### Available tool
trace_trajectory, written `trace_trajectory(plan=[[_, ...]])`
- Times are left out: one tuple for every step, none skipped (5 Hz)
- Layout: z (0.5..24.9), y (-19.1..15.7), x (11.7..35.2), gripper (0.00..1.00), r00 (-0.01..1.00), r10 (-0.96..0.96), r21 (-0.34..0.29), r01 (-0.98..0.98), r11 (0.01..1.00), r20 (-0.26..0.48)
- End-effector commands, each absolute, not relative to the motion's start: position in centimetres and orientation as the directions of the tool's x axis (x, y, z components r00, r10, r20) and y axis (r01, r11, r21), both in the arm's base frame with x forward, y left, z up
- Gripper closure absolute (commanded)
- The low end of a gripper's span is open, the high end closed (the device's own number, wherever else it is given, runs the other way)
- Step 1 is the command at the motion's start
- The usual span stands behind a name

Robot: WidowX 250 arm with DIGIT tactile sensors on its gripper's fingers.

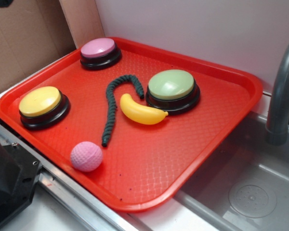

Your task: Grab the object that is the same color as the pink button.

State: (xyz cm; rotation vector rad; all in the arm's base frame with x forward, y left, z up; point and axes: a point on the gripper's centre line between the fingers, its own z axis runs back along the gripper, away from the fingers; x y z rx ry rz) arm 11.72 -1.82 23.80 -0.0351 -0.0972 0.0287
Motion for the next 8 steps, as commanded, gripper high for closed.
trace_trajectory(plan=[[23.8, -1.8, 11.7, 0.0, 0.995, 0.03, -0.036, -0.027, 0.999, 0.097], [21.3, -2.9, 12.1, 0.0, 0.991, 0.074, -0.037, -0.071, 0.997, 0.109], [18.5, -4.1, 12.5, 0.0, 0.983, 0.145, -0.028, -0.143, 0.989, 0.114], [13.4, -7.2, 12.9, 0.0, 0.974, 0.209, 0.032, -0.212, 0.977, 0.093], [9.4, -8.5, 13.3, 0.0, 0.958, 0.263, 0.078, -0.272, 0.959, 0.117], [5.9, -9.3, 13.4, 0.0, 0.954, 0.29, 0.044, -0.294, 0.955, 0.081], [3.8, -8.8, 13.1, 0.0, 0.951, 0.305, 0.057, -0.308, 0.95, 0.051], [2.7, -8.3, 12.8, 0.0, 0.952, 0.304, 0.076, -0.306, 0.949, 0.037]])
